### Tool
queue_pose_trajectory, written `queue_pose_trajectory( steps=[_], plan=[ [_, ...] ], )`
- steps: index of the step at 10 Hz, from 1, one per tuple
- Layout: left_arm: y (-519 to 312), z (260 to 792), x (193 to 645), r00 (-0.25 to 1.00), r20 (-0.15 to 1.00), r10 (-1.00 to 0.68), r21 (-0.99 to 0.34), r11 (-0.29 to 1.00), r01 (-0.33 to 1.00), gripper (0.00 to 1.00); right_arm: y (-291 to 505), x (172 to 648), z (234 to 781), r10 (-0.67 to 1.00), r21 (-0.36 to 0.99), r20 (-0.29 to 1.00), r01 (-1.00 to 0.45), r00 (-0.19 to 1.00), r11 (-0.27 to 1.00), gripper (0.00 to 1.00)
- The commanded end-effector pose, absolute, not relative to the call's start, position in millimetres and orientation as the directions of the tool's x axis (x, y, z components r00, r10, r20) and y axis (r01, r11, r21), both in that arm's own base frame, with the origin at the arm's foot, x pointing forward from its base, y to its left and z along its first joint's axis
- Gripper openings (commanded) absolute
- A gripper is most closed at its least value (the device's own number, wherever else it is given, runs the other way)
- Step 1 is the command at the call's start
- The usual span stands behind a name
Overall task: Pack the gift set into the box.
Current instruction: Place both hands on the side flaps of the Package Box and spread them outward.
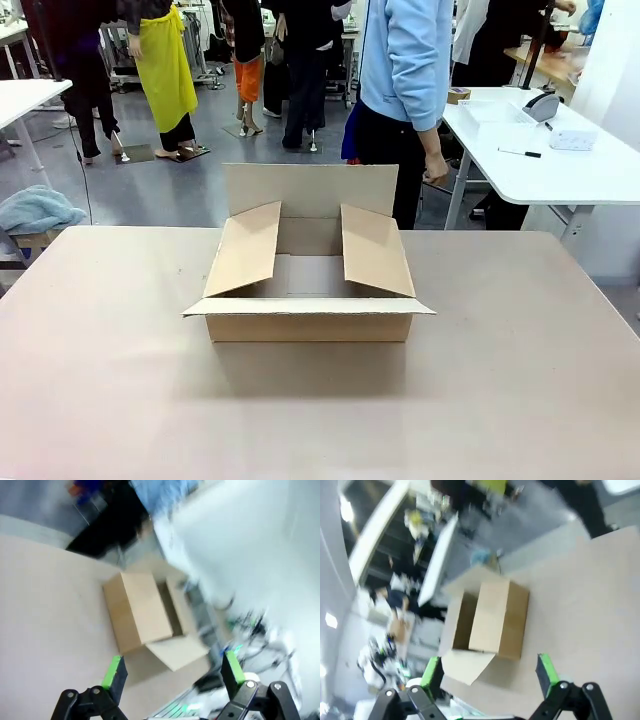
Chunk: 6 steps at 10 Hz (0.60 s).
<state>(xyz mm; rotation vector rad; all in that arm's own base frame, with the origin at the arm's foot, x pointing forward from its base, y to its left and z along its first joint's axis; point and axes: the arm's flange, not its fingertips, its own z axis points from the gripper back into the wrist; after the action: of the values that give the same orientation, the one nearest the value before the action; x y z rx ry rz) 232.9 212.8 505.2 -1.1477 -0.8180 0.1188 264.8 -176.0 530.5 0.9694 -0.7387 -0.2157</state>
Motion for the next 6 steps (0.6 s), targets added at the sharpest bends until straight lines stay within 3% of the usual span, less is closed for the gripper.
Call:
queue_pose_trajectory(
  steps=[1, 2, 3, 6],
  plan=[
    [223, 458, 220, 0.636, 0.453, 0.624, -0.890, 0.352, 0.289, 1.00, -194, 244, 482, -0.597, 0.861, 0.424, -0.098, 0.681, 0.500, 1.00],
    [219, 446, 217, 0.612, 0.446, 0.653, -0.893, 0.373, 0.251, 1.00, -199, 243, 464, -0.629, 0.857, 0.394, -0.020, 0.670, 0.516, 1.00],
    [247, 482, 214, 0.663, 0.459, 0.592, -0.884, 0.379, 0.274, 1.00, -208, 249, 518, -0.569, 0.844, 0.436, -0.097, 0.698, 0.528, 1.00],
    [247, 482, 214, 0.663, 0.459, 0.592, -0.884, 0.379, 0.274, 1.00, -208, 249, 518, -0.569, 0.844, 0.436, -0.097, 0.698, 0.528, 1.00]
  ],
)
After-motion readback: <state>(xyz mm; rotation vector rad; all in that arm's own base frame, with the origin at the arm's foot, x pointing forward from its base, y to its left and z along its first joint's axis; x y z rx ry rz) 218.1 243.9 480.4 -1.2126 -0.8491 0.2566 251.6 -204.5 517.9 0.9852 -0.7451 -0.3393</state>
